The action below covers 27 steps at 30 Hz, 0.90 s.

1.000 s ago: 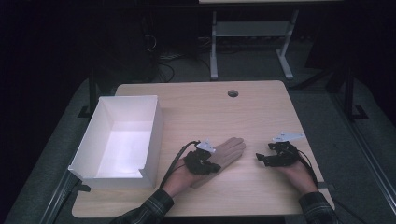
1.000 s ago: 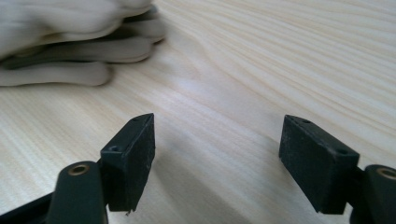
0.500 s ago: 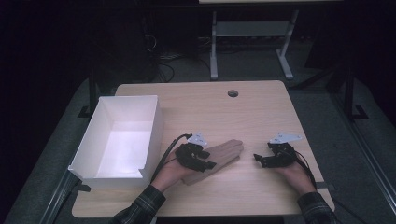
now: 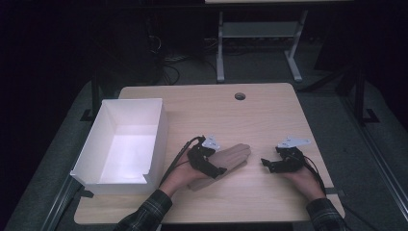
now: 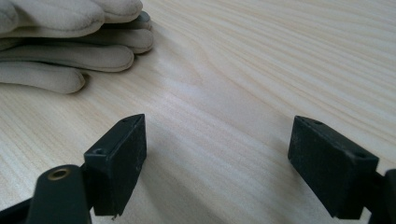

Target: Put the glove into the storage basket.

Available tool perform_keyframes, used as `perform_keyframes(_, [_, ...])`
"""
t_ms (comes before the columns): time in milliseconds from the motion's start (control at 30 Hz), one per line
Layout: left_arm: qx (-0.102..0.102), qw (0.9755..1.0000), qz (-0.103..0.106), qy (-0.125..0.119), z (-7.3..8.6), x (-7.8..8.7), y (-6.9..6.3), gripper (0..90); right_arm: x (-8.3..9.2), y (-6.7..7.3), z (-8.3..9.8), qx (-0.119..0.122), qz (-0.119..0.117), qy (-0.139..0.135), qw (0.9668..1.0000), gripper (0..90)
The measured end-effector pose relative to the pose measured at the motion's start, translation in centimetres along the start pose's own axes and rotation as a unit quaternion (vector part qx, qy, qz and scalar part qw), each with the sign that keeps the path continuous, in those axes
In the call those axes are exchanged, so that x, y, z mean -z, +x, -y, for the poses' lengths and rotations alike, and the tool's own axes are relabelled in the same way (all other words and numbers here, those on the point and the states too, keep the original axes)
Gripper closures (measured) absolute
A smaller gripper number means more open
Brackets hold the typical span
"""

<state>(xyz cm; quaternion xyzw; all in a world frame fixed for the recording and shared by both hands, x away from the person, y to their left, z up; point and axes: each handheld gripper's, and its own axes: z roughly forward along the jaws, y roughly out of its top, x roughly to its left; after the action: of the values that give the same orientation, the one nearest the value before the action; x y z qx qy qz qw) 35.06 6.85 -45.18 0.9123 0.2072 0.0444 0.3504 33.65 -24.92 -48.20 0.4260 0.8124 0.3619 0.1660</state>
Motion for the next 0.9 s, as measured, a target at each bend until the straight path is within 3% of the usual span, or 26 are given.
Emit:
perform_keyframes(200, [-0.006,0.9997,-0.009,0.02,0.2,-0.9,-0.4,13.6,0.0,0.0,0.0,0.0,0.0,0.0,1.0,19.0])
perform_keyframes(600, [-0.013,0.9996,-0.004,0.024,0.5,-1.3,-0.6,13.8,0.0,0.0,0.0,0.001,0.0,-0.001,1.0,19.1])
perform_keyframes(667, [-0.016,0.9996,0.002,0.024,0.5,-1.2,-0.7,17.4,0.0,0.0,0.0,0.001,0.0,-0.001,1.0,19.1])
perform_keyframes(767, [-0.016,0.9996,0.011,0.021,0.4,-1.1,-1.0,32.5,0.0,0.0,0.0,0.001,0.0,0.0,1.0,19.0])
perform_keyframes(833, [-0.018,0.9994,0.014,0.026,0.3,-0.9,-1.1,34.4,0.0,0.0,0.0,0.001,0.0,0.0,1.0,19.1])
perform_keyframes(900, [-0.015,0.9993,0.023,0.025,0.3,-0.9,-1.2,46.6,0.0,0.0,0.0,0.002,0.0,0.0,1.0,19.1])
